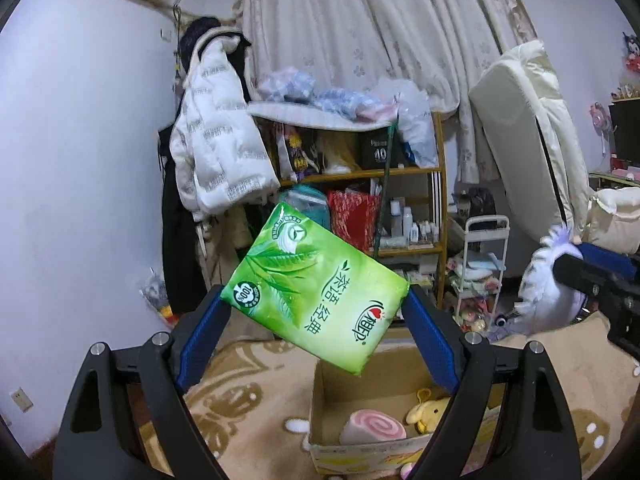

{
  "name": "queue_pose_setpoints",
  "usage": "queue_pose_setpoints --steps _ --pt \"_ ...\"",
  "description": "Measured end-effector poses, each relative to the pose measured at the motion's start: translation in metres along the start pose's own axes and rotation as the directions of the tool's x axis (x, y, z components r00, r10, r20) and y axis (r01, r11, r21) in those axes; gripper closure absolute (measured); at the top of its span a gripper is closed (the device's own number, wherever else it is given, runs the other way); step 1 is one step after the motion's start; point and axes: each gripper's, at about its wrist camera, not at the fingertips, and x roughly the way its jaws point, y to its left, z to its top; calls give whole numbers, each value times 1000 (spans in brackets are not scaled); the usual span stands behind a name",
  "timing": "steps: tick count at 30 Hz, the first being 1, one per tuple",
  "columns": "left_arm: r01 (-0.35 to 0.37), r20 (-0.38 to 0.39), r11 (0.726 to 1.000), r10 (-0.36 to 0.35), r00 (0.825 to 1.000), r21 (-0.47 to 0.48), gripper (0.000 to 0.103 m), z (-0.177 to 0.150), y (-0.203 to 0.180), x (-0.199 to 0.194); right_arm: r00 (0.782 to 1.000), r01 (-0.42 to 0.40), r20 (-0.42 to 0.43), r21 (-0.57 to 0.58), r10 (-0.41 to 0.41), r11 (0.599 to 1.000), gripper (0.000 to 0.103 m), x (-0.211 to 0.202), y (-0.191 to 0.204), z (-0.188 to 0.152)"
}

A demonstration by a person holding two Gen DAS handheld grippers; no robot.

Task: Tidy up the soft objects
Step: 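Lift the green tissue pack with the left tool while the right tool carries the purple plush over the box, then lower the tissue pack and purple plush into the box and open both tools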

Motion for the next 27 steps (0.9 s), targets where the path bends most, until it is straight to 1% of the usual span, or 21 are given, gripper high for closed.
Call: queue_pose_setpoints --steps 3,8,13,18,23,27 --pt "23 -52 1000 -23 998 -5 17 -11 -2 16 1000 -10 -9 23 10 1000 57 12 -4 -4" --pt "29 -98 1000 -28 995 2 17 -25 -7 32 999 -30 -21 76 32 997 57 24 -11 -17" --pt "43 -148 999 -42 988 5 17 -37 -13 45 995 -61 -74 141 72 988 57 43 -17 -36" --pt "60 -192 998 -52 980 35 17 -48 -22 54 990 -68 -110 145 84 987 57 57 -18 -50" --pt "98 -221 992 -78 972 78 16 -57 -36 58 986 -80 -132 162 102 984 56 65 -23 -55" --pt "114 -242 990 -90 966 87 16 -63 -42 63 983 -81 -147 179 109 980 55 70 -27 -58"
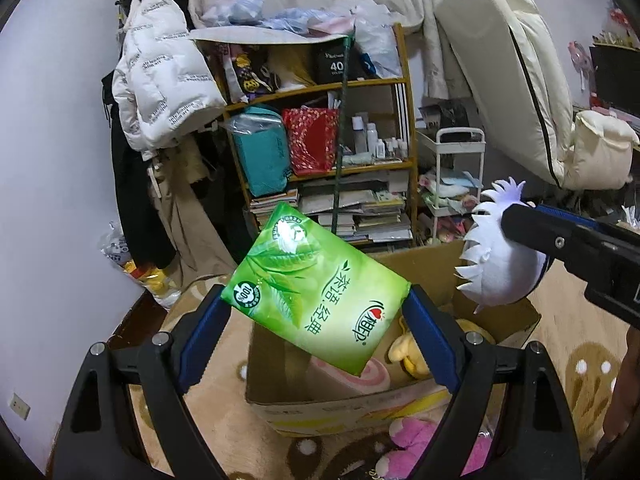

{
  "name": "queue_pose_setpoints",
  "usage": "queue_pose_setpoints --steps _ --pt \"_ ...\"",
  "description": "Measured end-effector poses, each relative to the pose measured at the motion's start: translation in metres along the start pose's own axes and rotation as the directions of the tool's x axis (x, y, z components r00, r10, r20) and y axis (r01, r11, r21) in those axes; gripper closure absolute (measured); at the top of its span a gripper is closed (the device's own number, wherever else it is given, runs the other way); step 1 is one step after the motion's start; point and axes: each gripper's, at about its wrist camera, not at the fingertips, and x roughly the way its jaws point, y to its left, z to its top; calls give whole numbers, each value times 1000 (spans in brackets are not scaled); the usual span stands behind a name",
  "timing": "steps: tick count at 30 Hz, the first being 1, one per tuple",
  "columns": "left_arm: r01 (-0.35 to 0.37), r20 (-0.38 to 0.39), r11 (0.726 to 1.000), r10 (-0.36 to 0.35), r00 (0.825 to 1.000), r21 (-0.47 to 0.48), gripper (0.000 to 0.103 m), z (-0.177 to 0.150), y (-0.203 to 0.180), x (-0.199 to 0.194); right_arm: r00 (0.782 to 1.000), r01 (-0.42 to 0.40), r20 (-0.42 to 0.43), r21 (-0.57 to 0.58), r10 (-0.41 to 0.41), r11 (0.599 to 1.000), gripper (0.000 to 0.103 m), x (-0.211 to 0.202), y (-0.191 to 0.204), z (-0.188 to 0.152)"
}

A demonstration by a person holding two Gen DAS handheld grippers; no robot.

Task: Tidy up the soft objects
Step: 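Lower the tissue pack and purple plush into the box and open both tools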

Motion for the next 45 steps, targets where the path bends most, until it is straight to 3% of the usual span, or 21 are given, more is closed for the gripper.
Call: queue_pose_setpoints --steps 10,22,24,35,45 --pt "12 -57 1000 -13 998 -14 16 -5 0 14 998 8 -59 21 -6 1000 54 17 -6 -10" --pt "-4 -65 1000 4 998 -12 15 -8 -1 18 998 5 -61 47 -2 999 52 17 -10 -13" --pt "-16 -67 1000 16 998 -12 10 -9 -2 19 998 7 -57 44 -5 999 52 16 -10 -13" --pt "-37 -62 999 36 997 -17 7 -8 0 14 998 2 -63 59 2 998 51 14 -14 -12" --pt "-51 -40 998 50 998 -24 4 -6 5 -4 998 13 -59 65 -9 998 31 0 -13 -8"
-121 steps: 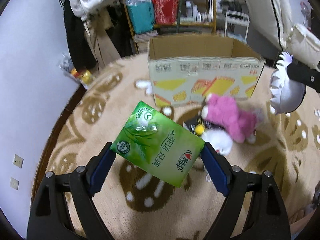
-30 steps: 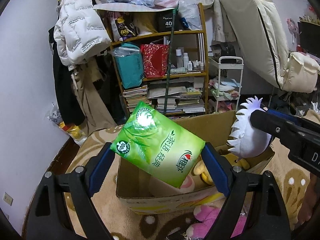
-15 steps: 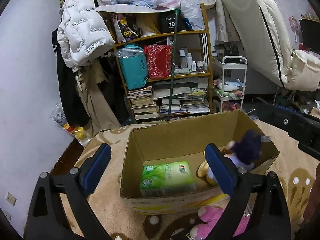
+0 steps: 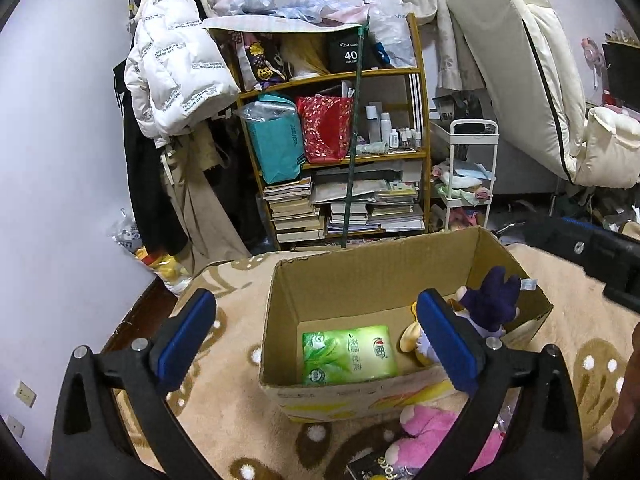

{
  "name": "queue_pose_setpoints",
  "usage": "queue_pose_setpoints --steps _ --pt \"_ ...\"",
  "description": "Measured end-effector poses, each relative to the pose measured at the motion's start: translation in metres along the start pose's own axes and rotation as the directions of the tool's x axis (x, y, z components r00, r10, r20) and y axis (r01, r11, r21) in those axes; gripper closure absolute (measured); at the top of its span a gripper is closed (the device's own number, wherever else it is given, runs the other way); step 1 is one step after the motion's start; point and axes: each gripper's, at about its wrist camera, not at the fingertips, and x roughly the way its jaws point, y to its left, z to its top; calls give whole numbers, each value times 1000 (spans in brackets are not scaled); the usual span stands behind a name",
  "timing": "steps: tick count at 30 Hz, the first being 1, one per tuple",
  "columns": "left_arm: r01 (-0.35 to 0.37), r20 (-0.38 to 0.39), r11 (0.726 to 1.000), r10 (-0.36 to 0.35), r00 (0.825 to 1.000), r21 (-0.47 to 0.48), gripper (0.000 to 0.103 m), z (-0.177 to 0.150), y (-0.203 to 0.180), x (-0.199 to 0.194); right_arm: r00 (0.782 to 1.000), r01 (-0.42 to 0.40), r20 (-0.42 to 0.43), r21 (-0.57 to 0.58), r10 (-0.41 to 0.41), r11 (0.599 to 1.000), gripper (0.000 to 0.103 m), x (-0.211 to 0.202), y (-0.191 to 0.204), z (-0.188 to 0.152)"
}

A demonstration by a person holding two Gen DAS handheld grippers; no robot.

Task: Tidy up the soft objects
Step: 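Move both tools back toward the white fluffy plush and pink bear on the rug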

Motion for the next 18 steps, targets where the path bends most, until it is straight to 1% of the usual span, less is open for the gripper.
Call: queue_pose_setpoints --steps 1,4,7,14,18 --pt "-2 -4 1000 2 1000 -7 4 -1 1 -3 1000 0 5 1 0 1000 25 -3 0 1" --pt "6 -9 999 -6 1000 -36 4 -8 6 -10 1000 22 5 -12 -22 1000 14 -9 2 1" --pt "7 -40 1000 -9 999 -28 4 -15 6 -15 998 57 -9 -14 -57 998 13 -12 2 -4" --pt "-4 -93 1000 2 996 -19 4 -25 13 -34 995 76 -64 -10 -76 997 13 -23 -2 -17" --pt "-28 -95 1000 27 995 -3 4 -28 13 -46 991 85 -100 -23 -87 996 13 -29 -2 -24"
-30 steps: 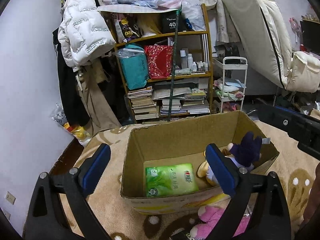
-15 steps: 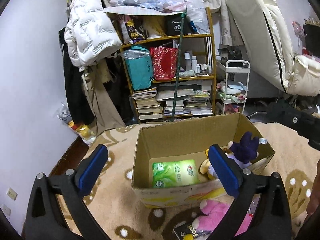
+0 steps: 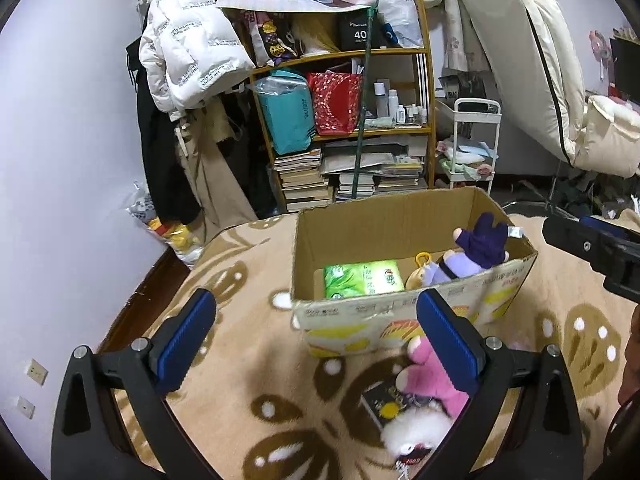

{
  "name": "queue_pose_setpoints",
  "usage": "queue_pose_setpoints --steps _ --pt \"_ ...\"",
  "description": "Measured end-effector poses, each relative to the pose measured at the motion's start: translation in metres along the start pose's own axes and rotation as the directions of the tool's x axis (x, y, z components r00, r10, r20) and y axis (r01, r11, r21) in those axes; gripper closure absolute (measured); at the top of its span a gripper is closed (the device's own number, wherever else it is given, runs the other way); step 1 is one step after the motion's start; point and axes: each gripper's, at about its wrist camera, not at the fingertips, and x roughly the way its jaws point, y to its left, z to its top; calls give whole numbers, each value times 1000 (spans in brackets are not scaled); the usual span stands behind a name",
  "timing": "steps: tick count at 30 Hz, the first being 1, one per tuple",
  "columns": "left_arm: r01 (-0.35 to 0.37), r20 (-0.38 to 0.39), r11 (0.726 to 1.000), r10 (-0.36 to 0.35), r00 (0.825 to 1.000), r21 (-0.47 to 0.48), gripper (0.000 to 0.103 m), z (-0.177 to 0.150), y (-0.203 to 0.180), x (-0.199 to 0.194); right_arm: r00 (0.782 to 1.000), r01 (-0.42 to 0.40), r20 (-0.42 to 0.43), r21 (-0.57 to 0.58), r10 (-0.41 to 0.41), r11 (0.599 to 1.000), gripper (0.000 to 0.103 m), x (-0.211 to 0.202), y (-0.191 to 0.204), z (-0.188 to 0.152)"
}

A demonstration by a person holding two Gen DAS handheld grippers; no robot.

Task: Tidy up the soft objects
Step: 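Move both tools back toward the white fluffy plush and pink bear on the rug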

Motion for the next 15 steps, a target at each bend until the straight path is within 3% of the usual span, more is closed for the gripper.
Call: queue_pose_setpoints --steps 15 --pt "24 -120 999 -21 993 28 4 -30 -4 -32 993 21 -115 -43 -26 999 13 -7 11 -33"
